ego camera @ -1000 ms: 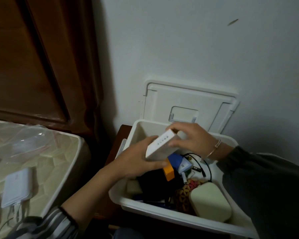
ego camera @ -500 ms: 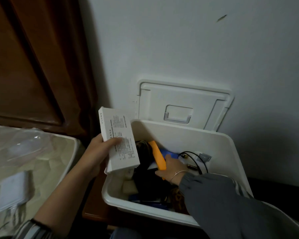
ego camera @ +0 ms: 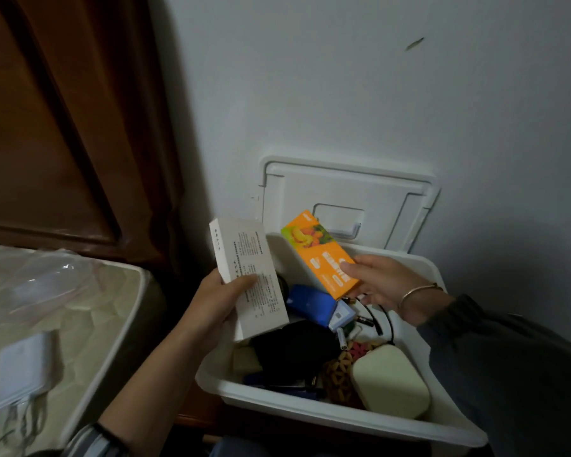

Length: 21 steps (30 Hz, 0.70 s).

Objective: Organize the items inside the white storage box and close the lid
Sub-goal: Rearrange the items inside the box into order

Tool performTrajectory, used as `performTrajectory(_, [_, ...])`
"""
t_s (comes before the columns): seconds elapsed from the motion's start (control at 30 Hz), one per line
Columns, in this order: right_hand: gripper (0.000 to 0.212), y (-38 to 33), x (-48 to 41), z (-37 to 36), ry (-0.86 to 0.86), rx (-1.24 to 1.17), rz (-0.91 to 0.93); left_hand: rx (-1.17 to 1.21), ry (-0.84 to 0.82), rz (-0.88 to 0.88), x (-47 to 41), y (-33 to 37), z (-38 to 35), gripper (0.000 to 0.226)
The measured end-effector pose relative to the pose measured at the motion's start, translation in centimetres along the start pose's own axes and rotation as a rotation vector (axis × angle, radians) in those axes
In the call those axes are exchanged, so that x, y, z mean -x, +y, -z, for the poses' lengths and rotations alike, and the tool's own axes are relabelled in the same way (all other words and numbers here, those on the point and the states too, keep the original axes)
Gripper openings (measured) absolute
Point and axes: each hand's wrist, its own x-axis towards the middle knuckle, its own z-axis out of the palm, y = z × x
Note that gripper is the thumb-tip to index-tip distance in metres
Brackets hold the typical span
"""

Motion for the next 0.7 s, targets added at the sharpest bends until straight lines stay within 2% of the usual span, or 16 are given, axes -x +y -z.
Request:
performTrajectory(0.13, [0.022, 0.0, -0.1, -1.3, -0.009, -0.174, 0.059, 0.037, -0.011, 0.041, -0.1, 0.1, -1.5, 0.037])
performTrajectory(0.23, [0.018, 0.6, -0.8, -0.9, 0.071, -0.086, 0.011, 0.03, 0.019, 0.013, -0.2, 0.0, -1.2, 0.034])
performTrajectory(0.33, [0.021, 2.5, -1.6, 1.3, 0.125, 0.196, -0.085, 0.022, 0.048, -0.02, -0.3, -0.4, 0.2, 0.036])
performTrajectory(0.43, [0.026, 5.0, -2.7, 3.4, 0.065, 0.762, -0.252, 0.034, 0.076, -0.036, -0.6, -0.7, 1.4, 0.038])
performTrajectory(0.5, [0.027, 6.6, -3.2, 3.5, 0.085, 1.128, -0.283, 0.047, 0.087, -0.047, -0.7, -0.8, 1.8, 0.039])
performTrajectory(0.57, [0.032, 7.3, -3.4, 2.1, 0.284, 1.351, -0.191, 0.08, 0.089, -0.05, -0.8, -0.8, 2.1, 0.039])
performTrajectory(0.6, [0.03, 7.2, -3.5, 0.8, 0.366, 1.437, -0.063, 0.095, 0.084, -0.047, -0.8, -0.9, 2.1, 0.039])
performTrajectory(0.63, [0.027, 7.2, -3.8, -0.7, 0.374, 1.477, 0.099, 0.106, 0.076, -0.043, -0.8, -0.9, 2.2, 0.04])
performTrajectory(0.67, [0.026, 7.5, -4.3, -2.3, 0.309, 1.468, 0.285, 0.115, 0.066, -0.039, -0.8, -1.0, 2.3, 0.04])
performTrajectory(0.7, [0.031, 8.0, -4.7, -4.0, 0.168, 1.443, 0.462, 0.129, 0.057, -0.035, -0.8, -1.0, 2.3, 0.039])
